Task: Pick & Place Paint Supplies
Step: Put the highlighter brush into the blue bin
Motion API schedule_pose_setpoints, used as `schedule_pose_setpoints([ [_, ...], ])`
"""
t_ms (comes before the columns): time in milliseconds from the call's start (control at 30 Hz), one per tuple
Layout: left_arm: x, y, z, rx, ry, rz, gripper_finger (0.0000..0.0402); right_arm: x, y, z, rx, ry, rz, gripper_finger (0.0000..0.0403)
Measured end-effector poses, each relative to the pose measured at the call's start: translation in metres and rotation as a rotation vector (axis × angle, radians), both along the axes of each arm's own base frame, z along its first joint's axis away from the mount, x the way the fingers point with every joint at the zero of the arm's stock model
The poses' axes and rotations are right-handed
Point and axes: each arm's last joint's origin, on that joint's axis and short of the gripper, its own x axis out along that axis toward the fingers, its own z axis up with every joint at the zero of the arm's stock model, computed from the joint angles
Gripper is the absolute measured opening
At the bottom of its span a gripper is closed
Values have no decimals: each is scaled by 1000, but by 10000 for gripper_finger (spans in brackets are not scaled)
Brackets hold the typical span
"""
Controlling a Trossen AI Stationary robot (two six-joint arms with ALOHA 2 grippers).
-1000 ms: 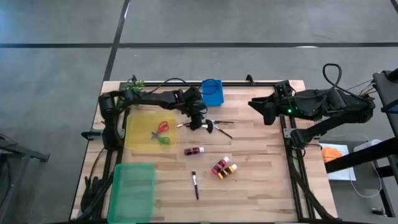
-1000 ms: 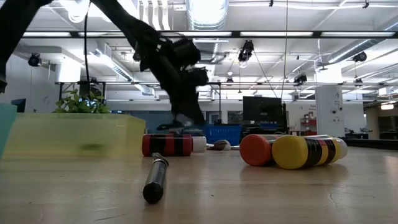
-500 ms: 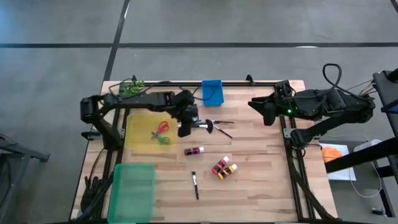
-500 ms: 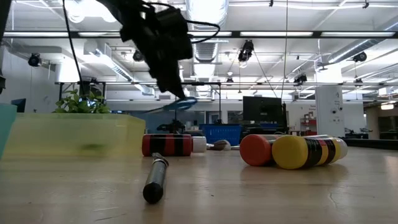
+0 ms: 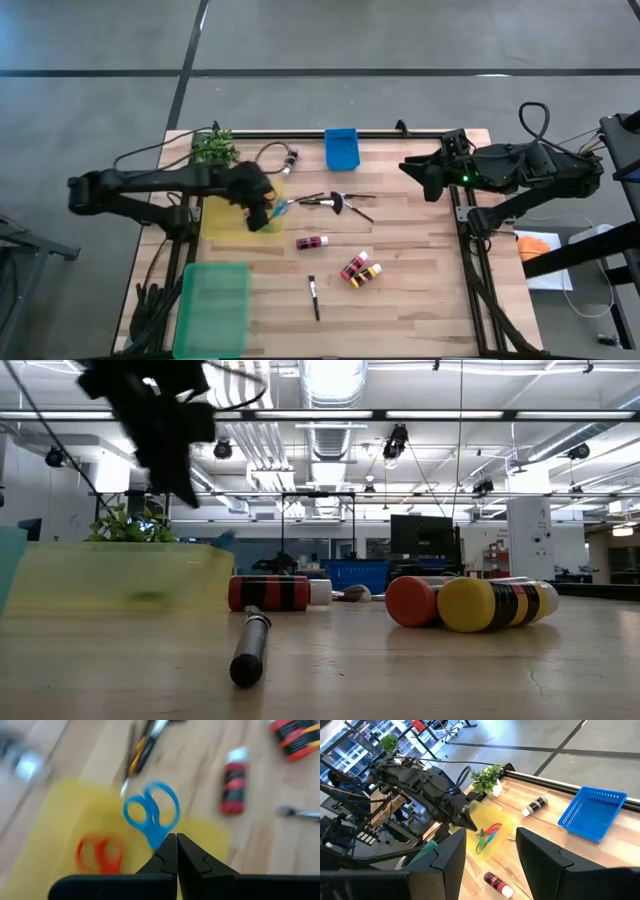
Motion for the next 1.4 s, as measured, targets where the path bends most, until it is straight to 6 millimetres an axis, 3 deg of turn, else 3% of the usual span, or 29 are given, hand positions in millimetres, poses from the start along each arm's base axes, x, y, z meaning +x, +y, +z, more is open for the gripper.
schedule_pose_setpoints([
  [133,-28,-5,-19,-25,41,85,1,0,0,0,11,-5,-9,171],
  [333,-40,-8,-27,-33,15,119,1,2,0,-2,17,-4,-33,171],
  [900,-12,-21,10,-91,-391,-80,90,37,10,-23,28,127,48,171],
  [1133,-7,-27,28,-13,-447,-59,96,54,15,-35,41,192,88,171],
  [1400,0,-29,58,161,-518,-92,97,57,16,-37,38,207,106,171],
])
